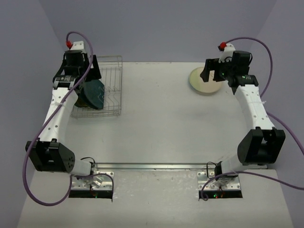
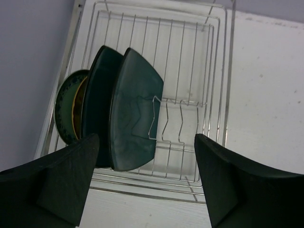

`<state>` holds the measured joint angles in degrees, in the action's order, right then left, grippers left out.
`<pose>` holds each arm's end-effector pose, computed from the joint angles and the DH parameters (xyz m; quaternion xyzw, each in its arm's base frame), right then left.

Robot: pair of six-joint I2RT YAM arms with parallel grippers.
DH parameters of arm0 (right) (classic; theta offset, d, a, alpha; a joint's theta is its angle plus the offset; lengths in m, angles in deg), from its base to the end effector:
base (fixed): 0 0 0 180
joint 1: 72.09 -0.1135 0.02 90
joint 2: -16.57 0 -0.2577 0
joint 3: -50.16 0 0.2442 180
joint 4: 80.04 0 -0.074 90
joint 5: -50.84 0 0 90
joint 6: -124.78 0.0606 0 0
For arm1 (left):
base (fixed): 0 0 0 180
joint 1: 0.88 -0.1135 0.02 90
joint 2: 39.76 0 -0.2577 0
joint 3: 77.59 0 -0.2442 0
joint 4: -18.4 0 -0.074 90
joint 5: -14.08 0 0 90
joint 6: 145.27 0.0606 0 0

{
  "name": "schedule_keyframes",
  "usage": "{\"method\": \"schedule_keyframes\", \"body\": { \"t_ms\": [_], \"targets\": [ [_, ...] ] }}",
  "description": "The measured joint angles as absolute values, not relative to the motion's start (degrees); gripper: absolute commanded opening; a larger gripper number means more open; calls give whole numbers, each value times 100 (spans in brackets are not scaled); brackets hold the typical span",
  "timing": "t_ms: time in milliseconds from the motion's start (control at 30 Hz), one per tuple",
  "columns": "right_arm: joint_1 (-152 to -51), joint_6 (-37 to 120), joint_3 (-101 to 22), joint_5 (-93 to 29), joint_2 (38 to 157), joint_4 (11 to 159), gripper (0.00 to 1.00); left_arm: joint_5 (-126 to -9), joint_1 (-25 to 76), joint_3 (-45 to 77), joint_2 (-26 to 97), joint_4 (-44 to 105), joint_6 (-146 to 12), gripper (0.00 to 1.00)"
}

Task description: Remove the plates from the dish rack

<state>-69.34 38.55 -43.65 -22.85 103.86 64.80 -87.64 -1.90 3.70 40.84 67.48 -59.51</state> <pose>0.3668 -0.0006 0.3353 -0.0238 0.8541 0.1265 0.5040 0.3241 0.0181 0.3750 -0.0900 0.8625 0.0750 0.4924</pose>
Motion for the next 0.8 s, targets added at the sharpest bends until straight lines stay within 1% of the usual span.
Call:
{"method": "schedule_keyframes", "body": {
  "t_ms": [167,267,467,533,633,733,800],
  "targets": [
    [-7232,3328,-3325,-2216,9803,6833,99,-8662,-528,225,4767,7016,-5845,64],
    [-7343,3128,-3021,-2210,9740,6868,99,-8640,-652,90,5181,7142,-5822,60],
    [-7387,2957,-2902,-2193,9738,6989,99,-8597,-723,-3,5677,7154,-5726,52],
    [-7387,2936,-2877,-2192,9738,7033,99,-8558,-730,-24,5791,7149,-5702,46],
    [-7385,2921,-2834,-2177,9738,7058,99,-8480,-747,-57,5970,7141,-5670,42],
    [-7385,2917,-2787,-2124,9740,7068,99,-8405,-798,-69,6137,7121,-5657,35],
    [-7385,2919,-2762,-2088,9740,7069,99,-8360,-832,-74,6251,7113,-5657,28]
  ]
}}
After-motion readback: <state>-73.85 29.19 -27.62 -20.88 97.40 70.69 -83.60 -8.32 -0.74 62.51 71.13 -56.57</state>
